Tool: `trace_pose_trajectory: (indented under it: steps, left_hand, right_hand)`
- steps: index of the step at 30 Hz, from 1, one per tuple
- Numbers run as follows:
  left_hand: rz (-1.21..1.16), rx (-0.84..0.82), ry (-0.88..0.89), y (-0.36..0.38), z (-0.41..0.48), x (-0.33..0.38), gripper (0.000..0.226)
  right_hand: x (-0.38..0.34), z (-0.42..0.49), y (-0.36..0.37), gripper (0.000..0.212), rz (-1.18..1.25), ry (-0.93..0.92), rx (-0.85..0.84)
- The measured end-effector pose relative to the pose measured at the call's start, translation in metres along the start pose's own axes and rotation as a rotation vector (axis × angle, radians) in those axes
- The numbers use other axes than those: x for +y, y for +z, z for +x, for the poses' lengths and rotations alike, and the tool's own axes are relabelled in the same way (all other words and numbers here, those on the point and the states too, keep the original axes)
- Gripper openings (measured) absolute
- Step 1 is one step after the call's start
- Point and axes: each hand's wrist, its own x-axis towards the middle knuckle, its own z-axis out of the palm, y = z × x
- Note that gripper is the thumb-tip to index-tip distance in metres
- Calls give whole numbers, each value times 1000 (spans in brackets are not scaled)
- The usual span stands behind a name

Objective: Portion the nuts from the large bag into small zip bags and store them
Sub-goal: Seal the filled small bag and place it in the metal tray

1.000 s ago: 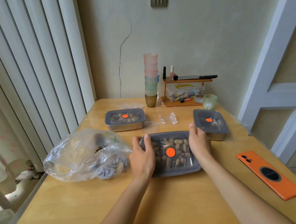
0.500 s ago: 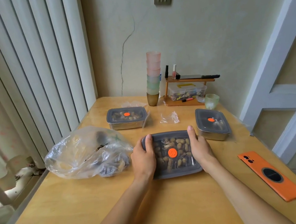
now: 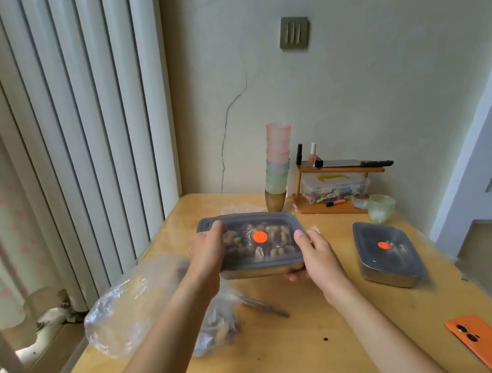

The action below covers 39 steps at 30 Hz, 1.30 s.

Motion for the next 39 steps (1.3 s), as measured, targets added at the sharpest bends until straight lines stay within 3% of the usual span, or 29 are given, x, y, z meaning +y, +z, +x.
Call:
trace_pose_trajectory:
  steps: [3,6,9,15,20,23,26,29,33,36,39]
  left_hand:
    - [57,41,146,-5,22,19,21]
    - [72,29,190,-11,57,32,40]
    - [121,-37,139,-15,91,32,44]
    - [291,-21,126,-16,119,2,60]
    - [529,47,229,-8,123,-11,65]
    - [851,93,248,0,108,-6,52]
    - [1033,145,458,14,78,0,36]
    - [980,77,617,31,42,-2,29]
    - [804,-53,761,45,-1,-20,19]
    - [778,-172,759,47,-25,-45,19]
    - [829,-331,737,42,-42,-65,21]
  right_hand:
    - [-12,33,25,30,34,30,25]
    - [-16,71,52,27,26,53,-14]
    - [-16,96,73,30,-33,50,-5]
    - [8,118,87,63,-528,11,9]
    - [16,114,80,61,-581,-76,14]
    - [21,106,54,52,-544,-124,123]
    - [39,103,1,42,-796,-188,368]
    - [58,105,-63,58,-1062,42,461]
    - [70,90,-132,102,-1103,442,303]
    - [68,73,-159,125,-1021,584,185]
    - [56,59,-170,129,-989,591,95]
